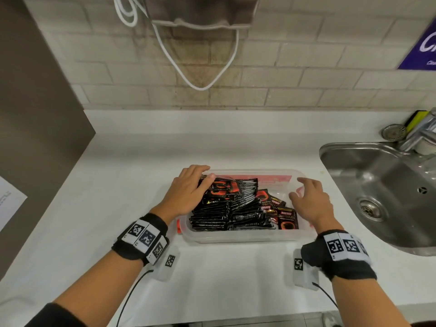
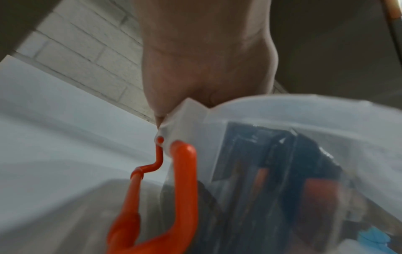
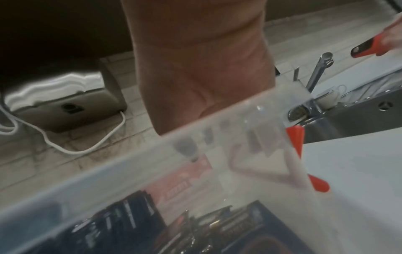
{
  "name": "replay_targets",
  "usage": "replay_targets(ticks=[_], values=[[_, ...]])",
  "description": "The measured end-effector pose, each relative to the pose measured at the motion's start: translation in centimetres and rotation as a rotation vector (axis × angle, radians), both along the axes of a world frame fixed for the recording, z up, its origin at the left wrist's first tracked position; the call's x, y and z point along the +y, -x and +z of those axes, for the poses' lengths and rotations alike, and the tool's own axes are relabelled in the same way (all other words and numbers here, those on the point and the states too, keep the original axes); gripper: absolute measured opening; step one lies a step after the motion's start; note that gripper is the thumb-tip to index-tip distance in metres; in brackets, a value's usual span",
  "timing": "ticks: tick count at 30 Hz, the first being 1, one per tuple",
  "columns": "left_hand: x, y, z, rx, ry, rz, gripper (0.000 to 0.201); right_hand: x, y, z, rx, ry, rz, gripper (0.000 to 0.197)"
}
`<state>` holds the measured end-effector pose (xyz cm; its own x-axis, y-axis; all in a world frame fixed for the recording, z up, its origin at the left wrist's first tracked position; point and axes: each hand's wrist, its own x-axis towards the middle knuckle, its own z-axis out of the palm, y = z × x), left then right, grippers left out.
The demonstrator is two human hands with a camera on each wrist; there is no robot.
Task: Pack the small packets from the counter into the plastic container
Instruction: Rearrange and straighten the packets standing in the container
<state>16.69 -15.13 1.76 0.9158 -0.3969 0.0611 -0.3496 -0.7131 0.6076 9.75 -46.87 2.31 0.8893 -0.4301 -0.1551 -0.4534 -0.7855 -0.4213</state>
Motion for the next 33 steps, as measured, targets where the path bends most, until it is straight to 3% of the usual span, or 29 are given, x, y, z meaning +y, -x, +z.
replay_targets(ticks=[9, 15, 18, 20, 22, 26, 29, 33], values=[[5.7, -1.4, 0.0, 0.032, 0.064, 0.123, 0.069, 4.5, -1.0, -0.5, -0.129, 0.024, 0.226, 0.056], [9.3, -2.3, 0.3, 0.064, 0.053, 0.148, 0.067, 8.2, -1.1, -1.1, -0.048, 0.194, 0.277, 0.066], [9.4, -2.5, 1.6, 0.116, 0.028, 0.138, 0.067, 8.7, -1.0, -0.8, -0.142, 0.379, 0.402, 0.064], [8.8, -2.2, 2.8, 0.071, -0.059, 0.131, 0.063, 8.9, -1.3, -0.4, -0.178, 0.323, 0.537, 0.061], [7.7, -1.5, 4.0, -0.03, -0.144, 0.12, 0.054, 9.2, -2.0, 0.0, -0.06, 0.216, 0.666, 0.064], [4.7, 1.0, 5.8, -0.161, -0.171, 0.006, 0.046, 9.8, -4.1, 0.4, 0.3, 0.245, 0.732, 0.089], [1.9, 3.2, 5.7, -0.207, -0.169, -0.123, 0.047, 10.2, -5.4, 0.1, 0.399, 0.251, 0.756, 0.103], [-1.2, 5.1, 2.9, -0.202, -0.277, -0.257, 0.061, 10.6, -6.3, -0.9, 0.394, 0.245, 0.767, 0.098]])
